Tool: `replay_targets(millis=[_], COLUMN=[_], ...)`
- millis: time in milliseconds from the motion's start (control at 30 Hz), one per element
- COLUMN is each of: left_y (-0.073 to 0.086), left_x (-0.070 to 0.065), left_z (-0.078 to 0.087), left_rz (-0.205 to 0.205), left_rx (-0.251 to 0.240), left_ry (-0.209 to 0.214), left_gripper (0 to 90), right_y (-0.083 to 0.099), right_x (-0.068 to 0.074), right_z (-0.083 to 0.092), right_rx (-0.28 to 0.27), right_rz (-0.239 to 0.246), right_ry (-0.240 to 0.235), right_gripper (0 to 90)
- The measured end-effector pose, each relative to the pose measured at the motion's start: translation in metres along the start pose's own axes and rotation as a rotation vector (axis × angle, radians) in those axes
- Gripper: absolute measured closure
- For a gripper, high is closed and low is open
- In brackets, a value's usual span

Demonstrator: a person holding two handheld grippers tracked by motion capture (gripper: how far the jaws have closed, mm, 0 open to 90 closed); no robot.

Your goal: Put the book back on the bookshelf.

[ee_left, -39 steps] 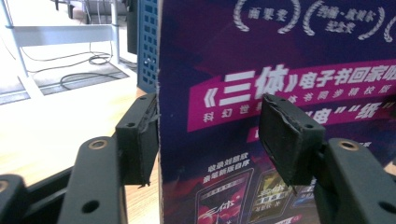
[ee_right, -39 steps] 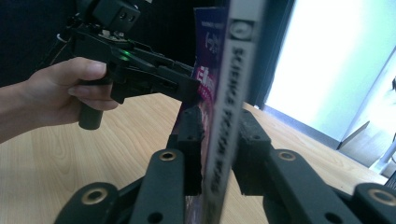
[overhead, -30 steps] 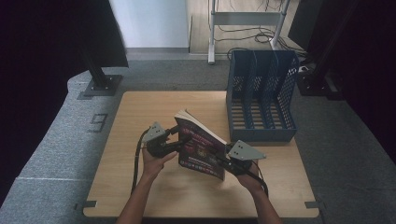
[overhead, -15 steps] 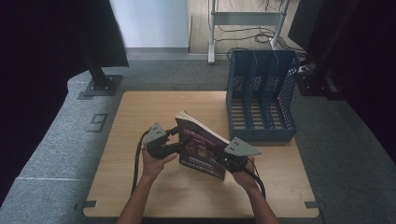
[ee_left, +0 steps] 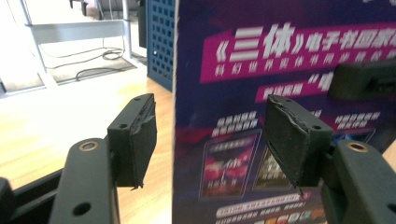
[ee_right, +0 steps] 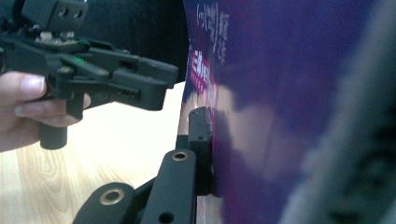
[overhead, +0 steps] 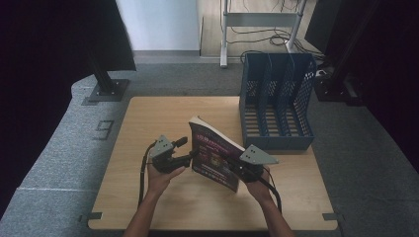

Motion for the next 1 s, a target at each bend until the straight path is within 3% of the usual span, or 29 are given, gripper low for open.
replay_targets(millis=[267, 733, 1000], left_y=[0.013, 0.026, 0.034], left_x=[0.004, -0.005, 0.002], left_z=[0.008, 0.016, 0.027], left_rz=[0.002, -0.024, -0.031], left_rx=[0.038, 0.086, 0.122], left_ry=[-0.022, -0.037, -0.058], left_gripper=[34.7, 34.8, 34.4], right_y=[-0.003, -0.014, -0.019], right_x=[-0.002, -0.008, -0.011], right_z=[0.003, 0.014, 0.017], right_rx=[-0.027, -0.073, -0.089], right_rz=[-0.032, -0.034, -0.033], right_ry=[0.018, 0.057, 0.076], right_gripper=[81.4, 81.5, 81.5])
Point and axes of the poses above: each handheld gripper's, and its own axes: z roughly backward along the jaws, y roughly out of its underside, x roughly to its left, the point moved 8 cm from there along -z, roughly forward along the jaws, and after that the axes turned 15 degrees about -x, right-handed, at the moved point
